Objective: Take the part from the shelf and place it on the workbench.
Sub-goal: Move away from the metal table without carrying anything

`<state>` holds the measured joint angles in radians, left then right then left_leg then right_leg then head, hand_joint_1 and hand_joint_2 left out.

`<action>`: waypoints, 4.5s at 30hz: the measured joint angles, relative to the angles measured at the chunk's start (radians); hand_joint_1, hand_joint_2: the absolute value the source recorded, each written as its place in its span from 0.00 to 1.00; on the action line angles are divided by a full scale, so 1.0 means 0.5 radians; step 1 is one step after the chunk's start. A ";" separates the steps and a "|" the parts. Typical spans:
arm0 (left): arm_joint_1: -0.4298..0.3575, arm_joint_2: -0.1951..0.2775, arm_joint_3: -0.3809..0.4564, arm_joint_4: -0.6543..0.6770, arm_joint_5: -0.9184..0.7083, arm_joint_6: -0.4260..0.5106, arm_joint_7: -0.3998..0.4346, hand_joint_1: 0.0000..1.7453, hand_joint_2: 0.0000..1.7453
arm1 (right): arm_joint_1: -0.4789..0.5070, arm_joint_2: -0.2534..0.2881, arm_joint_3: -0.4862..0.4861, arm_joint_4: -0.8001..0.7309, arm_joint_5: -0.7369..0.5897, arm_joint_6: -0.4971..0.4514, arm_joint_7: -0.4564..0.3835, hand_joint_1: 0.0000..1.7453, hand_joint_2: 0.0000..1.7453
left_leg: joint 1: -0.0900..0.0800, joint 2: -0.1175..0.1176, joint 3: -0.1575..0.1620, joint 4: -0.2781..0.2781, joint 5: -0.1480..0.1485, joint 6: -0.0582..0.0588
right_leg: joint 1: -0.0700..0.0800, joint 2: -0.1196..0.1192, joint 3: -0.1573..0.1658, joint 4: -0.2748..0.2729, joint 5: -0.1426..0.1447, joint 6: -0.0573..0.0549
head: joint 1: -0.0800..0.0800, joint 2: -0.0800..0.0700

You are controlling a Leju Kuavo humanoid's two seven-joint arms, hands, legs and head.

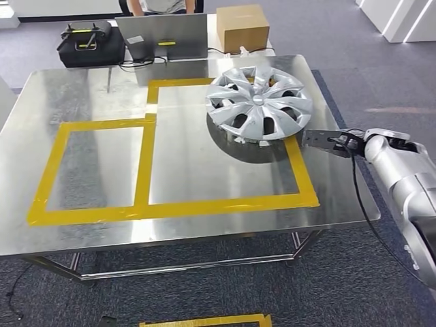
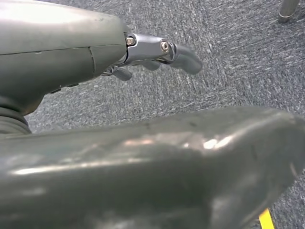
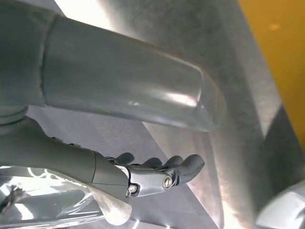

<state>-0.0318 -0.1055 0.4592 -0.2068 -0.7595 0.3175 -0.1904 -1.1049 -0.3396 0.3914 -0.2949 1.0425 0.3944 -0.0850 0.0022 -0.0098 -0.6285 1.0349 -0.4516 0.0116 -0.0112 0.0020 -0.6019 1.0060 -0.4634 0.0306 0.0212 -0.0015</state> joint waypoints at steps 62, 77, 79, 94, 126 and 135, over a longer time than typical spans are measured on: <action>-0.022 -0.249 0.305 0.005 0.022 0.090 -0.120 0.00 0.00 | 2.928 1.064 -1.088 -3.142 -1.674 -1.513 -1.044 0.00 0.00 | -0.007 0.042 -0.035 -0.024 0.089 -0.018 | -0.001 -0.012 0.309 -0.099 -0.184 -0.018 | 0.036 0.000; -0.022 -0.253 0.363 0.005 -0.067 0.057 -0.151 0.00 0.00 | 2.384 1.301 -2.527 -0.941 -1.902 -1.468 -0.639 0.00 0.00 | 0.001 0.023 0.324 -0.117 -0.162 0.030 | 0.006 -0.020 -0.040 -0.014 0.081 0.030 | 0.023 0.000; -0.020 -0.252 0.366 0.005 -0.068 0.057 -0.147 0.00 0.00 | 2.351 1.289 -2.606 -0.731 -1.850 -1.480 -0.614 0.00 0.00 | 0.002 0.034 0.267 -0.124 -0.112 0.061 | 0.000 -0.011 -0.094 0.108 -0.082 0.045 | 0.026 0.000; -0.005 -0.232 0.369 0.005 -0.150 0.032 -0.141 0.00 0.00 | 2.209 1.232 -2.689 -0.096 -1.412 -1.144 -0.113 0.00 0.00 | -0.006 0.040 -0.076 0.052 0.001 -0.034 | 0.007 -0.022 0.334 -0.118 -0.183 -0.058 | 0.031 0.000; 0.005 -0.145 0.370 0.005 -0.223 0.004 -0.072 0.00 0.00 | 2.191 1.116 -2.313 0.118 -0.945 -1.071 0.002 0.00 0.00 | -0.011 -0.042 -0.053 0.218 -0.158 -0.047 | 0.000 -0.004 0.284 -0.110 -0.150 -0.067 | 0.007 0.000; 0.014 -0.135 0.370 0.005 -0.248 0.010 -0.029 0.00 0.00 | 2.185 1.111 -2.289 0.129 -0.907 -1.066 -0.003 0.00 0.00 | -0.003 0.166 0.168 -0.023 -0.048 -0.037 | 0.016 -0.234 0.306 -0.094 -0.171 -0.020 | 0.005 0.000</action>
<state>-0.0249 -0.1728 0.6444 -0.2042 -0.8835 0.3223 -0.2048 -0.0126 0.2159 -0.7532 -0.2304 0.5890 -0.1384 -0.0866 0.0005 0.0734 -0.5446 1.0233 -0.4758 -0.0070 -0.0030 -0.1152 -0.4488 0.9589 -0.5487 0.0205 0.0235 -0.0015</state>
